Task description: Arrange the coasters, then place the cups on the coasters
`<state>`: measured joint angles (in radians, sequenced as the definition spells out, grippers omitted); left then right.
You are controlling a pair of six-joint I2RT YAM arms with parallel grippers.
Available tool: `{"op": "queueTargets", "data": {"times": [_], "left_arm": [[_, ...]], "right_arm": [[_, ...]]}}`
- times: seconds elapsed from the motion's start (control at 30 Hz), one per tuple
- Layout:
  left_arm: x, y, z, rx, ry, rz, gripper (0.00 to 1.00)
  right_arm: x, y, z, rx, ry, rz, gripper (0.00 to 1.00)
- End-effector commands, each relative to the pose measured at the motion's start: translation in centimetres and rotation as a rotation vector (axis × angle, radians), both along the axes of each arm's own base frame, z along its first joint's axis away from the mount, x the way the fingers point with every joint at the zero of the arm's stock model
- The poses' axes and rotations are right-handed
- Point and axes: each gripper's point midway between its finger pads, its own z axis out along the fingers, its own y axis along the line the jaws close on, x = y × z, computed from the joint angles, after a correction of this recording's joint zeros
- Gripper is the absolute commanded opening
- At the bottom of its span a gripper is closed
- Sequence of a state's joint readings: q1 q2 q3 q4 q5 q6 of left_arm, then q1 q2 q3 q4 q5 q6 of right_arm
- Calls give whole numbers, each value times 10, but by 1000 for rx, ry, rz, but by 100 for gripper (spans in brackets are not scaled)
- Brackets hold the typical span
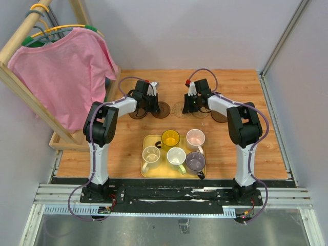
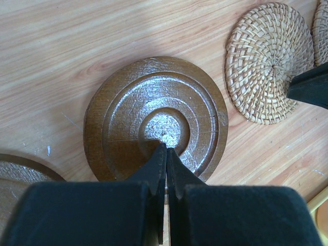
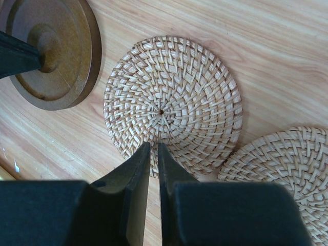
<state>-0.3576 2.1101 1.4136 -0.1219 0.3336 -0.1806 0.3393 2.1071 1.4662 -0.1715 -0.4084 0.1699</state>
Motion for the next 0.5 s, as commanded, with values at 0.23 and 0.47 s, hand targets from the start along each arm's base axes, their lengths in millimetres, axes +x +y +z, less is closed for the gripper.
{"op": "queueTargets", "data": {"times": [0.23, 0.47], "left_arm": [[17, -5, 21, 23, -54, -10, 0], [37, -17, 85, -41, -179, -30, 1]], "right_arm": [[0, 8, 20, -21, -18, 42, 13], [18, 11, 88, 6, -178, 41, 14]]}}
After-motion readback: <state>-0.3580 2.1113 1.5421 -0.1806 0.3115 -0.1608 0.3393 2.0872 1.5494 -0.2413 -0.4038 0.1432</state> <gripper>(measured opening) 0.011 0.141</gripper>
